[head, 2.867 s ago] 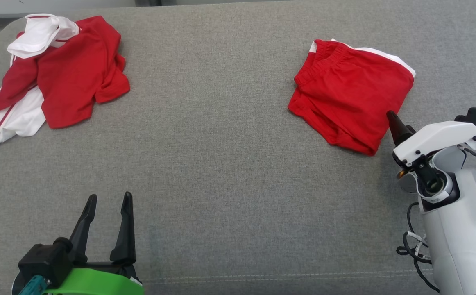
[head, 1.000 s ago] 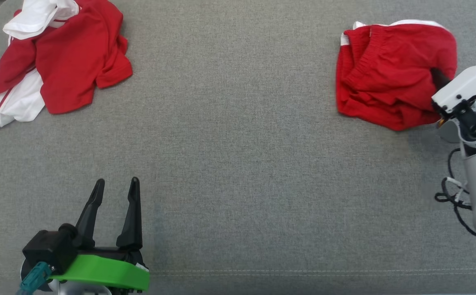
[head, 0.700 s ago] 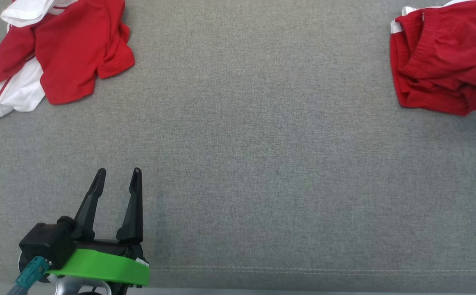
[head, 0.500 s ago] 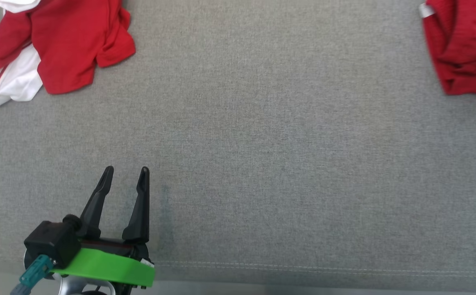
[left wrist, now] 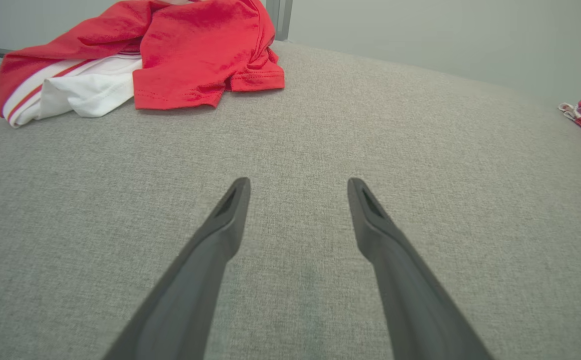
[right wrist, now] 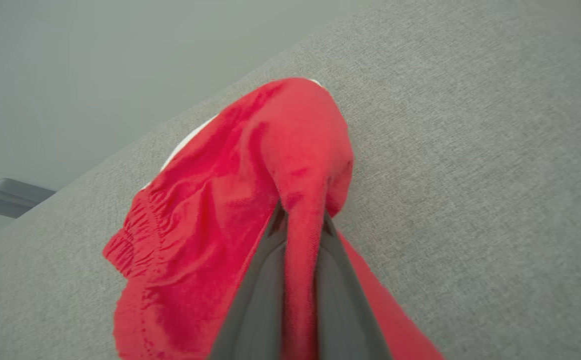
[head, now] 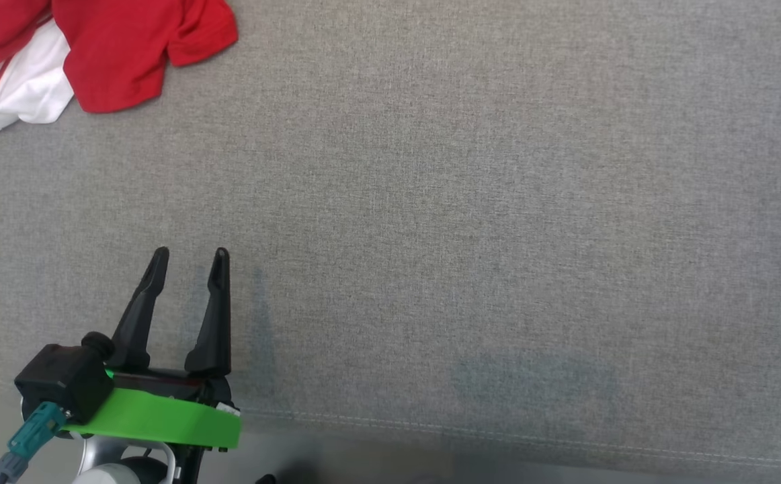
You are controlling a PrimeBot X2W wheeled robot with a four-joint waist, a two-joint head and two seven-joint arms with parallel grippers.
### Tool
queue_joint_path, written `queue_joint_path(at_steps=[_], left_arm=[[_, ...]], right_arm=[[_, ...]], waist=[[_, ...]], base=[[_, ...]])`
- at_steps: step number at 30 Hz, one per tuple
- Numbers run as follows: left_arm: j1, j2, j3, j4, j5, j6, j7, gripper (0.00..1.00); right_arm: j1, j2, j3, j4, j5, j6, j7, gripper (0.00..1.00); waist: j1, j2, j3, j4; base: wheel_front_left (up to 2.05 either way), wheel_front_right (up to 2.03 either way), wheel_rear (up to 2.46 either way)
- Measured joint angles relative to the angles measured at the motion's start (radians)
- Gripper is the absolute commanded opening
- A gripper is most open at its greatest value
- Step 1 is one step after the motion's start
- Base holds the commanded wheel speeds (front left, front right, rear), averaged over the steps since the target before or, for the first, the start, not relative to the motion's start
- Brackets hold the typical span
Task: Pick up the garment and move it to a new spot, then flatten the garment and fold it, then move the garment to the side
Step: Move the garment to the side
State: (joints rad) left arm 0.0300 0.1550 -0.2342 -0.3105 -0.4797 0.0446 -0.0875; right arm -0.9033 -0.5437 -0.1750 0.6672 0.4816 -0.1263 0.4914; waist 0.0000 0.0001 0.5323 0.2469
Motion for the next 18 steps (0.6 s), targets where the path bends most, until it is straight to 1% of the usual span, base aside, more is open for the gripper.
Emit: queue_joint_path(at_steps=[6,14,15,18], left_arm=[[0.000,0.002,0.016,-0.006,-0.001,0.001,0.000,1.00],[-0.021,0.015,0.032,-0.012,-0.001,0.002,0.000,1.00],[-0.021,0.017,0.034,-0.014,-0.001,0.007,0.000,1.00],[-0.021,0.023,0.038,-0.021,-0.001,0.010,0.008,1.00]], right_arm=[[-0.042,0.005,-0.013,0.002,-0.017,0.000,0.001,0.00],[-0.052,0.011,-0.041,0.027,-0.025,0.000,-0.005,0.00],[-0.054,0.010,-0.046,0.029,-0.025,0.000,-0.005,0.00],[-0.056,0.006,-0.075,0.040,-0.040,0.000,-0.007,0.00]], waist=[[0.0000,0.0000,0.035,-0.007],[0.0000,0.0000,0.048,-0.043],[0.0000,0.0000,0.050,-0.049],[0.0000,0.0000,0.058,-0.071]], base=[[0.00,0.00,0.00],[0.00,0.00,0.00],[0.00,0.00,0.00],[0.00,0.00,0.00]])
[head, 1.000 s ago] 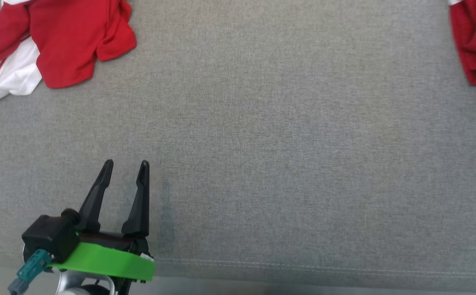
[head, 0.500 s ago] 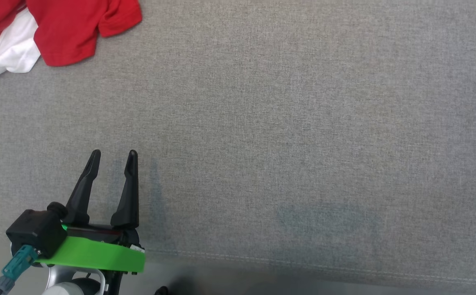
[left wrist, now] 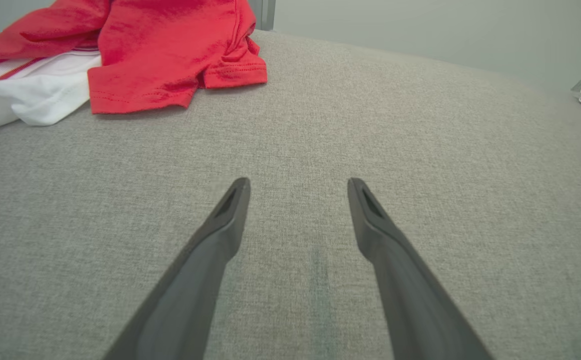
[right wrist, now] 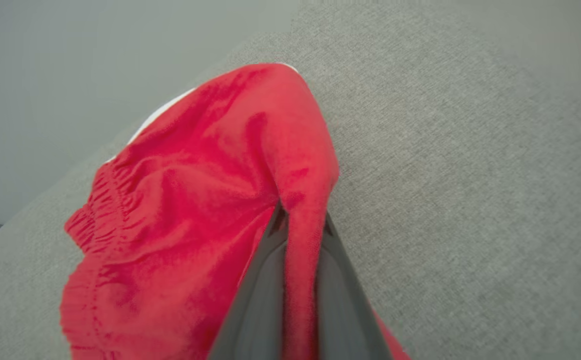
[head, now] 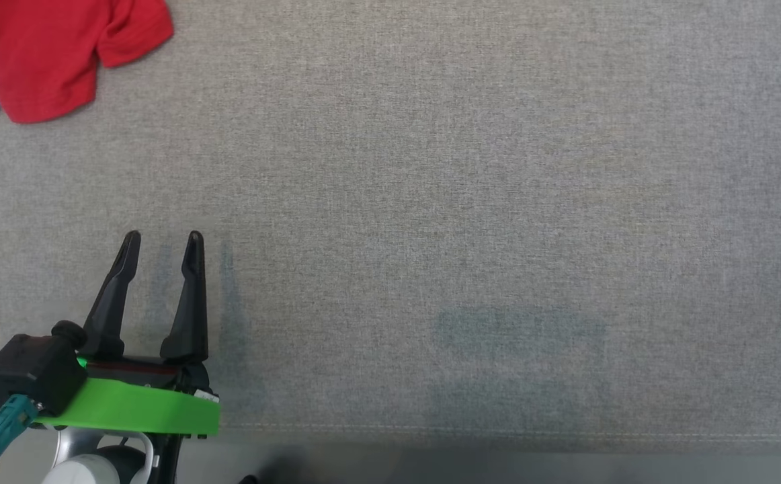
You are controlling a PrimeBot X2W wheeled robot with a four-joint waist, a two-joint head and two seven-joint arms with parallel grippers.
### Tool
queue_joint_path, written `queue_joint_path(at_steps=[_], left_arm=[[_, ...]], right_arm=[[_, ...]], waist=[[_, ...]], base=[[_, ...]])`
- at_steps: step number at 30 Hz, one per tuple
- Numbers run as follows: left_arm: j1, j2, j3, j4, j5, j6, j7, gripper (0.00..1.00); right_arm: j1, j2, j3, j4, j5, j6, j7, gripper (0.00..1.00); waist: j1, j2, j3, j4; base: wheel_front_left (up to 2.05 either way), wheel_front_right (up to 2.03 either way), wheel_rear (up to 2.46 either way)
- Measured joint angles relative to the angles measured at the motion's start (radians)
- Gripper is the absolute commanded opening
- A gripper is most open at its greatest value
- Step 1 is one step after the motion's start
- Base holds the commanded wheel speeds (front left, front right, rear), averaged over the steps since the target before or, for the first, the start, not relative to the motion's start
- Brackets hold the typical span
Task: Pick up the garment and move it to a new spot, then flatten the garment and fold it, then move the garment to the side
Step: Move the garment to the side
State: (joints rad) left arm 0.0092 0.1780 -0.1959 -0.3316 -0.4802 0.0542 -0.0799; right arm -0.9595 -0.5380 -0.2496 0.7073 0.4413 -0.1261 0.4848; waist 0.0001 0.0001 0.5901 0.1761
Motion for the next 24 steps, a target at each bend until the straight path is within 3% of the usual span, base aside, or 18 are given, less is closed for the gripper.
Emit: queue_joint_path(at_steps=[10,24], left_arm=[[-0.011,0.021,-0.001,-0.015,0.004,0.000,0.019,1.00],[-0.026,0.025,-0.002,-0.032,0.006,0.000,0.035,1.00]], right_arm=[[0.000,-0.014,-0.031,0.014,-0.030,0.000,-0.019,0.00],[-0.014,-0.042,-0.039,0.023,-0.089,0.000,-0.058,0.00]], waist=[[0.0000,0.0000,0.026,-0.041],[0.0000,0.0000,0.045,-0.044]], base=[[0.00,0.00,0.00],[0.00,0.00,0.00]])
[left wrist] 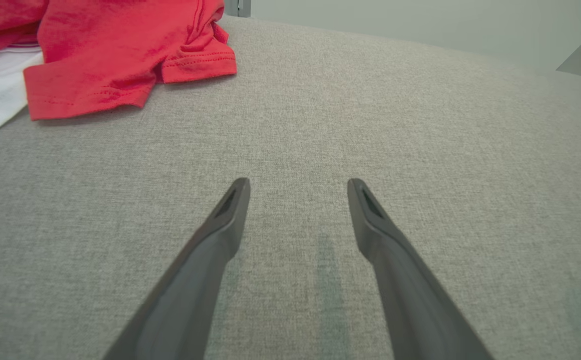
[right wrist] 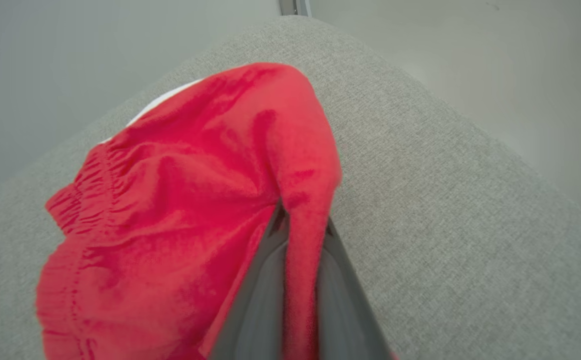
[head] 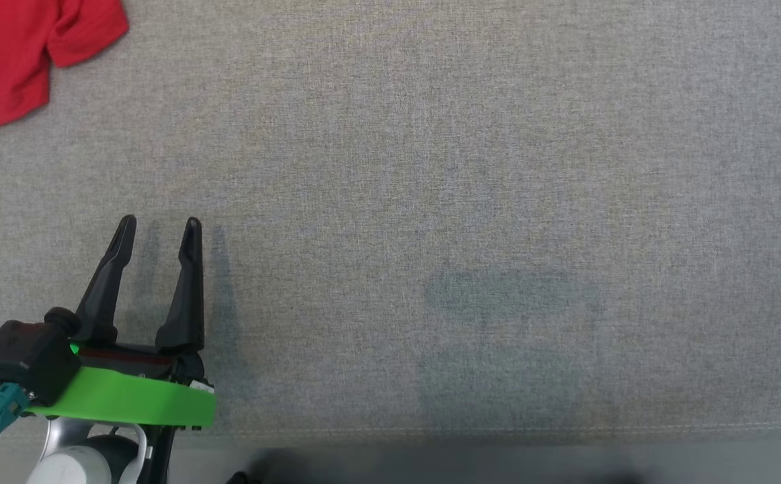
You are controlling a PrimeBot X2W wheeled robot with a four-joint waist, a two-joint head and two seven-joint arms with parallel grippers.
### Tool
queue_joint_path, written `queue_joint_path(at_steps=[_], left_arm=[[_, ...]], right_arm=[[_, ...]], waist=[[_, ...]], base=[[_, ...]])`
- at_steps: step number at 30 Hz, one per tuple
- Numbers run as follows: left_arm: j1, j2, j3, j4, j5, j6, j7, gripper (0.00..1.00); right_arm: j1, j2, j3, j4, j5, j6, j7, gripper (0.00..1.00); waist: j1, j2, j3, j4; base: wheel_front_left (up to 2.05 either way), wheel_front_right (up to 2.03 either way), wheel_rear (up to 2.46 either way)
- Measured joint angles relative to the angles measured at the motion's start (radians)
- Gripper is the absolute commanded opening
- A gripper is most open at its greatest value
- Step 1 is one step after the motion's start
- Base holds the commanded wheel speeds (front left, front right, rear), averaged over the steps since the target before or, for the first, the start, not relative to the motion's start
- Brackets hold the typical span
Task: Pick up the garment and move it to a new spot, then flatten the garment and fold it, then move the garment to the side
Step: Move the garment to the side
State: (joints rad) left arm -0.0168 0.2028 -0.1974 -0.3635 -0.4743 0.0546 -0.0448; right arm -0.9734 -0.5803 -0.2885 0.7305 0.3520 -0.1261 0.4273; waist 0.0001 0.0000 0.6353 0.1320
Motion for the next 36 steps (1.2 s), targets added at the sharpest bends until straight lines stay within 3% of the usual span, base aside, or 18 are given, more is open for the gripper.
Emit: queue_joint_path(at_steps=[5,6,7,8,30,36], left_arm=[[0.000,0.005,0.009,-0.009,0.004,0.009,0.010,1.00],[0.000,0.006,0.015,-0.013,0.004,0.012,0.010,1.00],[0.000,0.008,0.019,-0.015,0.006,0.012,0.010,1.00],[0.000,0.009,0.022,-0.016,0.006,0.012,0.010,1.00],[0.000,0.020,0.028,-0.025,0.012,0.022,0.028,1.00],[-0.002,0.008,0.022,-0.005,0.011,0.022,0.020,1.00]], right_arm=[[-0.004,0.012,-0.001,0.005,0.000,0.000,-0.002,0.00],[-0.005,0.020,-0.001,0.007,0.000,0.000,-0.002,0.36],[-0.007,0.029,-0.002,0.012,-0.001,0.000,-0.005,0.79],[-0.007,0.035,-0.002,0.016,-0.001,0.000,-0.006,1.00],[0.013,0.043,-0.006,0.066,-0.056,0.000,-0.059,1.00],[0.040,0.081,-0.009,0.062,-0.044,0.003,-0.129,1.00]], waist=[[0.0000,0.0000,0.006,-0.006],[0.0000,0.0000,0.007,-0.009],[0.0000,0.0000,0.008,-0.013],[0.0000,0.0000,0.010,-0.017],[0.0000,0.0000,-0.015,-0.108],[0.0000,0.0000,-0.044,-0.114]], base=[[0.00,0.00,0.00],[0.00,0.00,0.00],[0.00,0.00,0.00],[0.00,0.00,0.00],[0.00,0.00,0.00],[0.00,0.00,0.00]])
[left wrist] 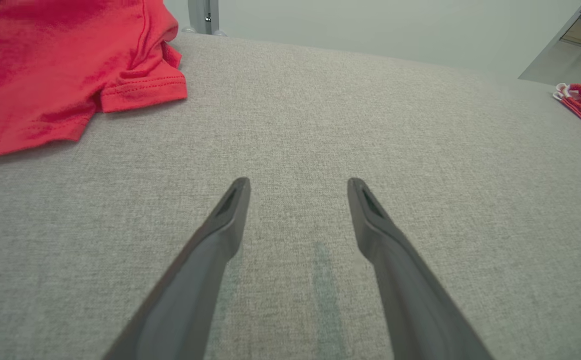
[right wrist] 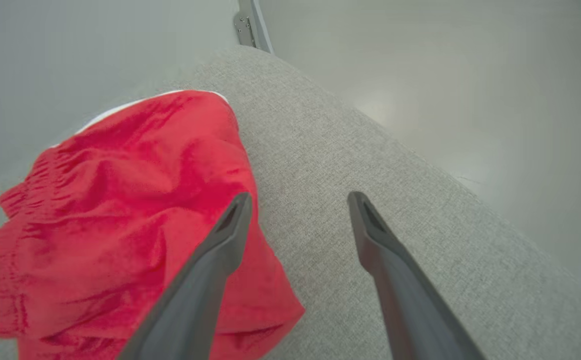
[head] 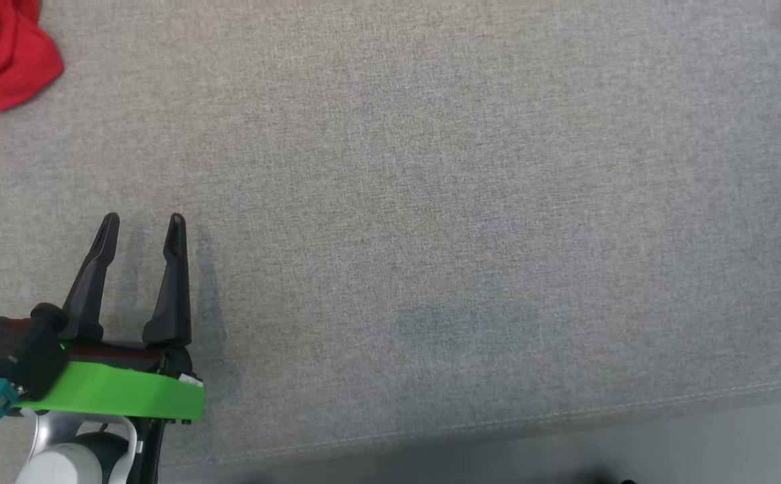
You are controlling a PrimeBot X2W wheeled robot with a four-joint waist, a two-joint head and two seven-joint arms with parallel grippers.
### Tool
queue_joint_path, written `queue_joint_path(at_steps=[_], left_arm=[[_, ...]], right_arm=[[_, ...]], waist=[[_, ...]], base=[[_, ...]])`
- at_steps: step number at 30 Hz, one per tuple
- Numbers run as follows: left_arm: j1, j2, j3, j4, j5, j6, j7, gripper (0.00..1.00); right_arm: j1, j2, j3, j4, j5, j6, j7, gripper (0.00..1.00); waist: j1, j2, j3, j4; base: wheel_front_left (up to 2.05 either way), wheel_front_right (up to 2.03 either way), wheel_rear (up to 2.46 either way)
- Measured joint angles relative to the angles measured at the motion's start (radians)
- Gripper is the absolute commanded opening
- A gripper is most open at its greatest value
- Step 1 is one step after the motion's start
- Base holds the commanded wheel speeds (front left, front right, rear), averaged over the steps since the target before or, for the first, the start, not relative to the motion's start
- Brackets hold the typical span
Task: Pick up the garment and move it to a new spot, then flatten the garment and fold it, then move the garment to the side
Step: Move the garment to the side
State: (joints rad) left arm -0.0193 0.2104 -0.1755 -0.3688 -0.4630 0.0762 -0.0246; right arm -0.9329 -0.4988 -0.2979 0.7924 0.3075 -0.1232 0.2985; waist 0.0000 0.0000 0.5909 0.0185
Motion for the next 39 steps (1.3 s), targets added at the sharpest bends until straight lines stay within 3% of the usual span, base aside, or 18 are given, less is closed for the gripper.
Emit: queue_joint_path(at_steps=[10,17,22,31,33,39], left_arm=[[-0.032,-0.038,-0.002,0.066,-0.009,-0.004,-0.059,1.00],[-0.031,-0.036,0.012,0.126,0.002,-0.004,-0.103,1.00],[-0.024,-0.035,0.020,0.163,0.013,-0.002,-0.123,1.00],[0.037,-0.021,0.047,0.230,0.049,0.008,-0.141,1.00],[0.051,-0.012,0.061,0.244,0.055,0.011,-0.145,1.00],[0.105,0.024,0.077,0.285,0.066,0.012,-0.145,1.00]], right_arm=[[0.051,-0.045,0.067,-0.160,-0.060,0.090,-0.203,1.00],[0.141,0.005,0.112,-0.294,-0.066,0.158,-0.329,1.00],[0.226,0.037,0.119,-0.349,-0.067,0.167,-0.388,1.00],[0.418,0.154,0.171,-0.424,-0.080,0.165,-0.459,1.00],[0.478,0.205,0.192,-0.440,-0.083,0.153,-0.483,1.00],[0.600,0.274,0.263,-0.453,-0.134,0.132,-0.499,1.00]], waist=[[0.0000,0.0000,-0.097,0.010],[0.0000,0.0000,-0.181,0.038],[0.0000,0.0000,-0.230,0.062],[0.0000,0.0000,-0.344,0.127],[0.0000,0.0000,-0.385,0.144],[-0.0001,0.0000,-0.470,0.162]], base=[[0.00,0.00,0.00],[0.00,0.00,0.00],[0.00,0.00,0.00],[0.00,0.00,0.00],[0.00,0.00,0.00],[0.00,0.00,0.00]])
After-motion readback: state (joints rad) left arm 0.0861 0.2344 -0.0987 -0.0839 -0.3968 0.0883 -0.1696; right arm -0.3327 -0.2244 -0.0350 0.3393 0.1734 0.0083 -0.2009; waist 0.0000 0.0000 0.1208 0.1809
